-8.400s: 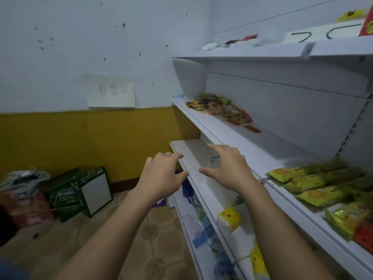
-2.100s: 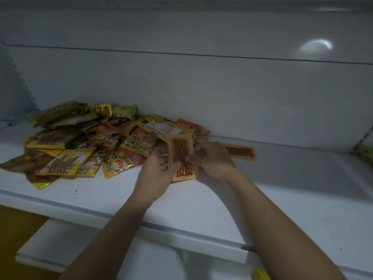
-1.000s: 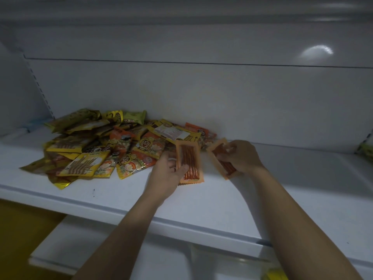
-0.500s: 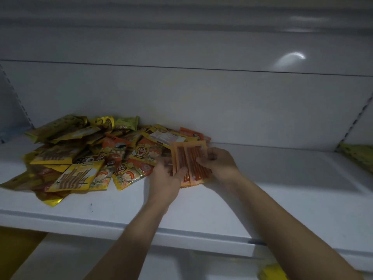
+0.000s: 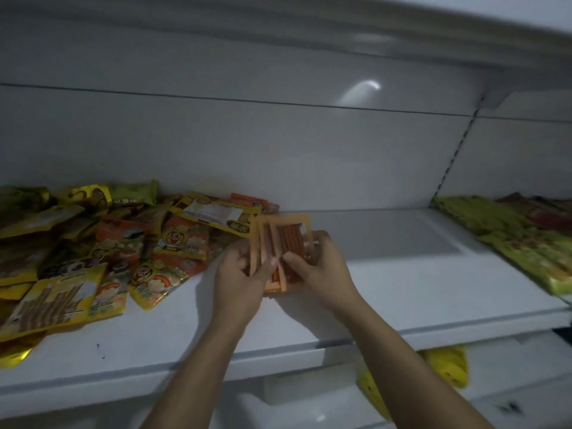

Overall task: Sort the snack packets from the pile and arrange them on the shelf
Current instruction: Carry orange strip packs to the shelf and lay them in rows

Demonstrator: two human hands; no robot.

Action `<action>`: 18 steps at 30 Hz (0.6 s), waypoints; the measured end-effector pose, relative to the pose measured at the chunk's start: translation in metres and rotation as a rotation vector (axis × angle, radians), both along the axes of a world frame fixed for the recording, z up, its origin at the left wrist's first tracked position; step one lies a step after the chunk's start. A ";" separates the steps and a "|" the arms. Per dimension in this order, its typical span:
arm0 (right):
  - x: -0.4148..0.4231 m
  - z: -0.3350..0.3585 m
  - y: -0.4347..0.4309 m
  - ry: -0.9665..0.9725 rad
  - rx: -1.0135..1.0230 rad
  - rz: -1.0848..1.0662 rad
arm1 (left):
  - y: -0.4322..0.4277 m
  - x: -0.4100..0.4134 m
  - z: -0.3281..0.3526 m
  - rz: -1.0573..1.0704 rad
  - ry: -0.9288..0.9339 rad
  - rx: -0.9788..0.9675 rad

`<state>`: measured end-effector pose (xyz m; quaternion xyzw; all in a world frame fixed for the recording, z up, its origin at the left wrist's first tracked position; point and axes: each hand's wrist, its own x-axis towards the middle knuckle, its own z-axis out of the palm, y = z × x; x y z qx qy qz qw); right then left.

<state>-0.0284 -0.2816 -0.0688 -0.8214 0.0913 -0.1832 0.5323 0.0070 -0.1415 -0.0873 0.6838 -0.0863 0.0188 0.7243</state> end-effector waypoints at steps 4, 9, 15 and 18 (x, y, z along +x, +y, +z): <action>-0.024 0.002 -0.005 -0.018 0.101 -0.059 | -0.008 -0.002 0.000 -0.062 -0.010 0.007; -0.047 0.006 -0.015 -0.074 0.168 -0.199 | -0.026 -0.015 0.008 -0.152 0.001 0.012; -0.080 0.009 -0.050 -0.145 0.273 -0.326 | -0.065 -0.039 0.023 -0.266 -0.030 0.035; -0.108 0.011 -0.082 -0.179 0.291 -0.402 | -0.100 -0.060 0.030 -0.333 -0.056 0.055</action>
